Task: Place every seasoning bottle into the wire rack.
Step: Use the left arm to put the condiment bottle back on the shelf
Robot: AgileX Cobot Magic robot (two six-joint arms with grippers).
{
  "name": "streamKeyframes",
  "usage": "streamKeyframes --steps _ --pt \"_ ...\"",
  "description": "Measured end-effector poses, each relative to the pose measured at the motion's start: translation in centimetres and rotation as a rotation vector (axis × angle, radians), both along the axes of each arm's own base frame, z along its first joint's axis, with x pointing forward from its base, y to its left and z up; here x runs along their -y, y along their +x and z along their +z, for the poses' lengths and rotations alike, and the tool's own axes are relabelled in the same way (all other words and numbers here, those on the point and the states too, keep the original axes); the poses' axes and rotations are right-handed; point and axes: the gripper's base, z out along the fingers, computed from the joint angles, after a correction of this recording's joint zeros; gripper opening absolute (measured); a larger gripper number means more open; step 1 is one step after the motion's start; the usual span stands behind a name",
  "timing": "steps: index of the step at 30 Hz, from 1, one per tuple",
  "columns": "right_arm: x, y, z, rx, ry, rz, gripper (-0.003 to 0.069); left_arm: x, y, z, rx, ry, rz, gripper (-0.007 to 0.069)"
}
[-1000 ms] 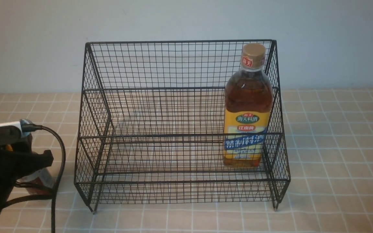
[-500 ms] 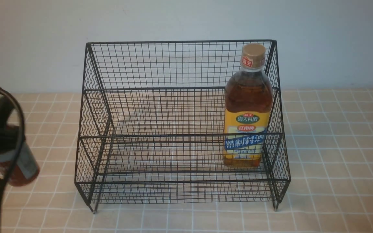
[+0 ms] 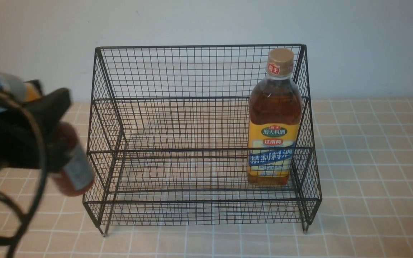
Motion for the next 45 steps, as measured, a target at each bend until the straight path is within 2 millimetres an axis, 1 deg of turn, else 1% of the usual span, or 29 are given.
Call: streamKeyframes --steps 1,2,4,5,8,10,16,19,22,24,25,28,31,33,34,35,37,38,40,41,42,44,45 --pt "0.0 0.0 0.0 0.000 0.000 0.000 -0.0014 0.1 0.1 -0.1 -0.001 0.000 -0.002 0.0253" --pt "0.0 0.0 0.0 0.000 0.000 0.000 -0.0014 0.9 1.2 -0.8 -0.012 0.006 -0.015 0.0253" --pt "0.0 0.0 0.0 0.000 0.000 0.000 -0.0014 1.3 1.9 -1.3 -0.027 0.013 -0.019 0.0253" --pt "0.0 0.0 0.0 0.000 0.000 0.000 -0.0014 1.8 2.7 -1.9 -0.033 0.018 -0.021 0.0253" --pt "0.0 0.0 0.0 0.000 0.000 0.000 -0.0014 2.3 3.9 -2.9 -0.050 0.026 -0.018 0.0253" --pt "0.0 0.0 0.0 0.000 0.000 0.000 -0.0014 2.7 4.9 -4.0 -0.087 0.028 -0.014 0.0253" --pt "0.0 0.0 0.0 0.000 0.000 0.000 -0.0014 3.4 6.3 -6.4 -0.209 -0.015 0.003 0.0253" --pt "0.0 0.0 0.0 0.000 0.000 0.000 -0.0014 3.5 6.6 -7.0 -0.235 -0.019 0.007 0.0253" --pt "0.0 0.0 0.0 0.000 0.000 0.000 -0.0014 3.7 6.9 -8.1 -0.296 -0.004 0.010 0.0253" --pt "0.0 0.0 0.0 0.000 0.000 0.000 -0.0014 3.8 7.0 -8.5 -0.320 0.005 0.010 0.0253" --pt "0.0 0.0 0.0 0.000 0.000 0.000 -0.0014 3.9 7.1 -9.2 -0.361 0.022 0.009 0.0253" --pt "0.0 0.0 0.0 0.000 0.000 0.000 -0.0014 4.0 7.3 -9.3 -0.363 0.023 0.010 0.0259" --pt "0.0 0.0 0.0 0.000 0.000 0.000 -0.0014 4.0 7.2 -9.5 -0.385 0.031 0.008 0.0302" --pt "0.0 0.0 0.0 0.000 0.000 0.000 -0.0014 4.0 7.2 -9.6 -0.401 0.037 0.007 0.0349" --pt "0.0 0.0 0.0 0.000 0.000 0.000 -0.0014 4.0 7.1 -9.6 -0.403 0.038 0.006 0.0388" --pt "0.0 0.0 0.0 0.000 0.000 0.000 -0.0014 4.0 7.1 -9.6 -0.404 0.038 0.006 0.0394" --pt "0.0 0.0 0.0 0.000 0.000 0.000 -0.0014 3.9 6.9 -9.4 -0.410 0.040 0.003 0.0457" --pt "0.0 0.0 0.0 0.000 0.000 0.000 -0.0014 3.8 6.7 -9.1 -0.408 0.040 0.001 0.0470" --pt "0.0 0.0 0.0 0.000 0.000 0.000 -0.0014 3.7 6.3 -8.6 -0.394 0.039 -0.003 0.0488" --pt "0.0 0.0 0.0 0.000 0.000 0.000 -0.0014 3.4 5.8 -7.5 -0.358 0.034 -0.010 0.0496" --pt "0.0 0.0 0.0 0.000 0.000 0.000 -0.0014 3.4 5.7 -7.4 -0.355 0.034 -0.011 0.0496" --pt "0.0 0.0 0.0 0.000 0.000 0.000 -0.0014 2.9 4.4 -5.7 -0.305 0.026 -0.023 0.0492" --pt "0.0 0.0 0.0 0.000 0.000 0.000 -0.0014 2.6 3.8 -5.0 -0.289 0.021 -0.027 0.0479"
